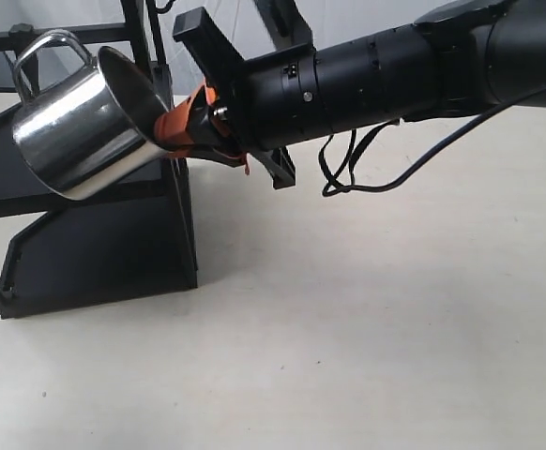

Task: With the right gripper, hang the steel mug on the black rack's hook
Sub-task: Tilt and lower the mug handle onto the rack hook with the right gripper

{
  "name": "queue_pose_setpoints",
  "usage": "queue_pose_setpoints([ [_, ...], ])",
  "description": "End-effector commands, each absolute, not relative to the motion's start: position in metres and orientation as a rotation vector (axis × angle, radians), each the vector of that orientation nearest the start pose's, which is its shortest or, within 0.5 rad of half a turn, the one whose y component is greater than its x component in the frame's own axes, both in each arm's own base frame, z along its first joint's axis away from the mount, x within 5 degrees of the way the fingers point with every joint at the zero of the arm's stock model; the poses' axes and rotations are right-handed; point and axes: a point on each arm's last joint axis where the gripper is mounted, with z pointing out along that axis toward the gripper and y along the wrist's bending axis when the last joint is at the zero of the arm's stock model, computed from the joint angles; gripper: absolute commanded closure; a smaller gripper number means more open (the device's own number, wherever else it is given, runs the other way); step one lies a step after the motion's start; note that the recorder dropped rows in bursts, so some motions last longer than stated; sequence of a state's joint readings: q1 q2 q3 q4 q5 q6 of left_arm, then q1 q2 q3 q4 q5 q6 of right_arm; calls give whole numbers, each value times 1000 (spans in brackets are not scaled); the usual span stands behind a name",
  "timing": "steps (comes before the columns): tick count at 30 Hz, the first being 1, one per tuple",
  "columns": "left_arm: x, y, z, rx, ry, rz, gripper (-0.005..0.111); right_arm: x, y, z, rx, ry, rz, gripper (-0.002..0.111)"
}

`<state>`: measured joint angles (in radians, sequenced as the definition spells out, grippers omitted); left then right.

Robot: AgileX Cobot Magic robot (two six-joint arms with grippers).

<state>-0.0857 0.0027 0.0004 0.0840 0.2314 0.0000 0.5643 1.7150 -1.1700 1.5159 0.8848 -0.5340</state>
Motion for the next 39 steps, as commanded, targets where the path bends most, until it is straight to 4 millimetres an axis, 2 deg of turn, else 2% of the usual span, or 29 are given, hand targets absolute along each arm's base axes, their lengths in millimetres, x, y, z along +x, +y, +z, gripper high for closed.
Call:
queue_pose_setpoints([
  [1,55,-3,192,133,1710,9,105,264,251,283,-253,2442,1745,109],
  [4,55,-3,192,133,1710,9,105,260,246,282,-252,2492,1665,109],
  [7,55,-3,192,133,1710,9,105,249,242,281,-227,2529,1704,109],
  [11,55,-3,192,131,1710,6,105,240,256,295,-112,2459,1826,109],
  [15,55,-3,192,131,1710,6,105,235,269,294,-6,2464,1872,109],
  [23,55,-3,192,131,1710,6,105,234,275,291,120,2493,1864,109],
  [34,55,-3,192,131,1710,6,105,235,289,267,249,2589,1873,109],
  [39,55,-3,192,131,1710,6,105,238,291,266,326,2569,1912,109],
])
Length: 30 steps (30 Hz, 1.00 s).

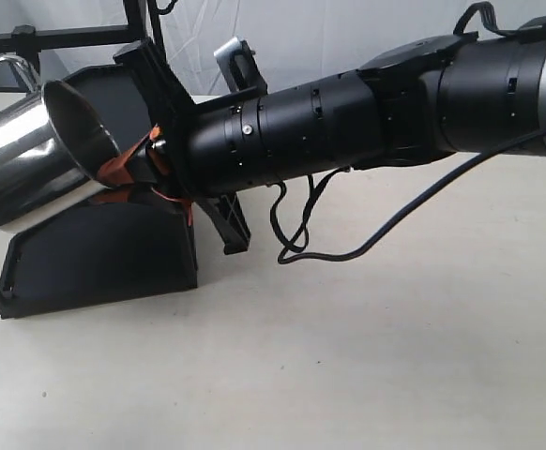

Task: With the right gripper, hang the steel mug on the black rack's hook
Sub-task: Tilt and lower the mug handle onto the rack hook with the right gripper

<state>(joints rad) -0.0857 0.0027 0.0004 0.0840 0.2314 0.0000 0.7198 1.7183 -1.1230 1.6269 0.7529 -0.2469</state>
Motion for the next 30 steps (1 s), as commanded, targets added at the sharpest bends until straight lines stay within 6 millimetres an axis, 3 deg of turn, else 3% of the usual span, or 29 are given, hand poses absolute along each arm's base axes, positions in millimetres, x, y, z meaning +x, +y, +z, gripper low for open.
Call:
queue_pose_setpoints([
  [1,55,-3,192,131,1710,6,105,238,291,266,340,2563,1923,109],
  [9,55,-3,192,131,1710,6,105,241,291,266,465,2563,1930,109],
  [30,55,-3,192,131,1710,6,105,242,289,259,527,2628,1823,109],
])
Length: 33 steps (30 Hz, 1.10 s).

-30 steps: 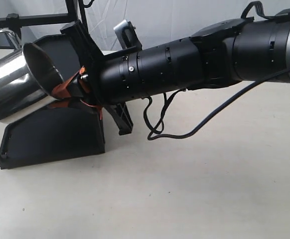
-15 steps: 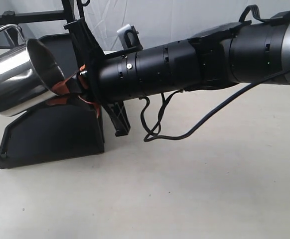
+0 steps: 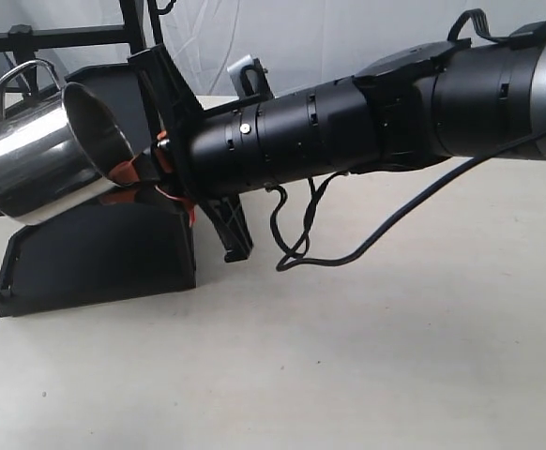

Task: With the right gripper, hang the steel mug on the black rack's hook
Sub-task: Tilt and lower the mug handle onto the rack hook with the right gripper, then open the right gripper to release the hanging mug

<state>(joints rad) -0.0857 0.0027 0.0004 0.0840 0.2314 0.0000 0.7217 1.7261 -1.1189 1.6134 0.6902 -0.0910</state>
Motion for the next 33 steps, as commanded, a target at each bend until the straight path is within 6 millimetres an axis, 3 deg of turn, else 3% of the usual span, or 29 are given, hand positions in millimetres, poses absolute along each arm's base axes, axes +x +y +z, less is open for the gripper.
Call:
queue_pose_setpoints([
  [1,55,-3,192,131,1710,6,105,242,288,259,520,2637,1811,109],
  [23,55,-3,192,131,1710,6,105,238,284,249,451,2748,1653,108],
  [26,55,-3,192,131,1710,6,105,238,284,249,438,2752,1642,95],
  [30,55,-3,192,131,1710,6,105,239,284,248,443,2747,1637,69],
  [33,55,-3,192,131,1710,6,105,239,284,248,443,2747,1637,61],
])
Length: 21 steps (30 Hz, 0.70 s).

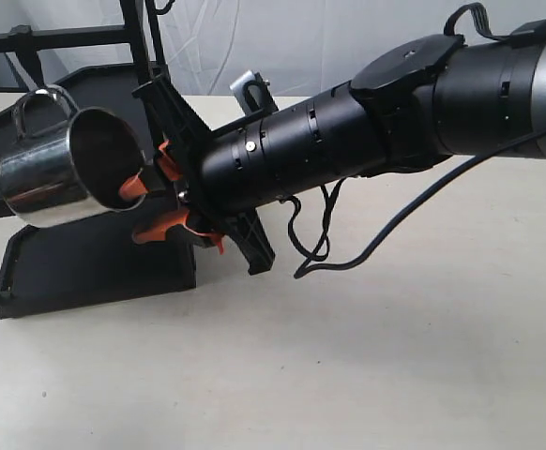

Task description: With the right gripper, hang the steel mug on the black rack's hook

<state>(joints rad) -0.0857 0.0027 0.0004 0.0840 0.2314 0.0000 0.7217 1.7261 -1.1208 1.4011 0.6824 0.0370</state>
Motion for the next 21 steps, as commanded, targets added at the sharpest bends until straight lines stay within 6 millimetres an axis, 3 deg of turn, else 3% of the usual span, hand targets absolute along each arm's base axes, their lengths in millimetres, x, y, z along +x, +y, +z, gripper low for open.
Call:
queue_pose_setpoints([
  [1,55,-3,192,133,1710,8,105,238,284,248,438,2751,1638,61],
  [6,55,-3,192,133,1710,8,105,238,278,252,366,2753,1593,61],
  [11,55,-3,192,133,1710,8,105,247,250,269,222,2700,1442,62],
  [13,55,-3,192,133,1710,8,105,249,234,278,109,2667,1317,70],
  [17,55,-3,192,133,1710,8,105,251,198,300,-192,2526,924,109],
  [21,55,-3,192,133,1710,8,105,247,173,328,-447,2303,564,108],
])
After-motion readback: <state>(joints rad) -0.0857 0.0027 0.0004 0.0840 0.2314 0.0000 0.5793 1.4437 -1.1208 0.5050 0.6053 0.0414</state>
